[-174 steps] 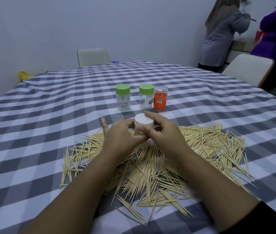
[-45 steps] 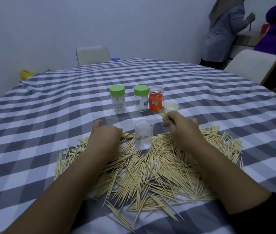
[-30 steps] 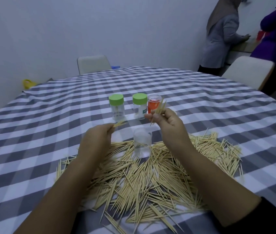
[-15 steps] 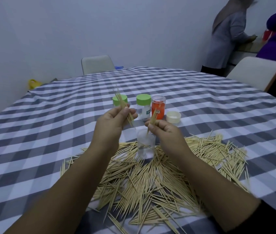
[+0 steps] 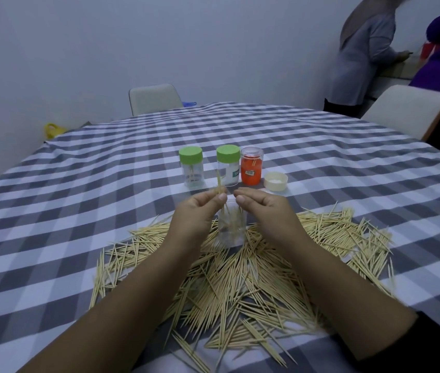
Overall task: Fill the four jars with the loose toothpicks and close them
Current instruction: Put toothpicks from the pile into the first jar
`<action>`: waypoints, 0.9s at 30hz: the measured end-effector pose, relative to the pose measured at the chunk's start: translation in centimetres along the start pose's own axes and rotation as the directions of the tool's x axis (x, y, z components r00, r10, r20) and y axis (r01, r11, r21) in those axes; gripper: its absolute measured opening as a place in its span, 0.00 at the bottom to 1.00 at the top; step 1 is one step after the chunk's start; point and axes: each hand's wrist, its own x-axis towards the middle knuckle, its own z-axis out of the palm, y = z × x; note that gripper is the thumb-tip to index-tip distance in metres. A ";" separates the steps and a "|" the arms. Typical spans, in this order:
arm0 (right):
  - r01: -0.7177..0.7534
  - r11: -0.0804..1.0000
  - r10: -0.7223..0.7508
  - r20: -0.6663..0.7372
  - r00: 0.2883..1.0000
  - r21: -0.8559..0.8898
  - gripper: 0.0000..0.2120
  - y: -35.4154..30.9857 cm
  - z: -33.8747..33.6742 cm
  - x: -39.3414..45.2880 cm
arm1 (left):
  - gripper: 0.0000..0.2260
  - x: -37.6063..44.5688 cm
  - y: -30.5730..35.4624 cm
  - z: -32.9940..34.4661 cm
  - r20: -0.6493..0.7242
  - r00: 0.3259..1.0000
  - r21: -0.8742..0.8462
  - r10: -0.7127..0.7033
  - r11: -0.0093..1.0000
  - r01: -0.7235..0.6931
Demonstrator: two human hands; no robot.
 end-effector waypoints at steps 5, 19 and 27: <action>0.004 0.999 -0.003 0.023 1.000 -0.044 0.16 -0.3 -0.8 -0.3 | 0.14 -0.3 -0.4 -0.4 0.033 0.999 0.110 -0.010 0.994 0.007; 0.200 0.327 0.228 0.283 0.932 -0.924 0.24 1.9 -2.9 1.4 | 0.17 1.1 -0.8 -5.5 0.178 0.983 0.947 0.042 0.263 -0.183; 0.322 0.125 0.096 0.335 0.937 -0.938 0.19 1.7 -2.0 0.8 | 0.15 1.1 -1.5 -4.6 0.275 0.955 0.959 0.111 -0.099 -0.265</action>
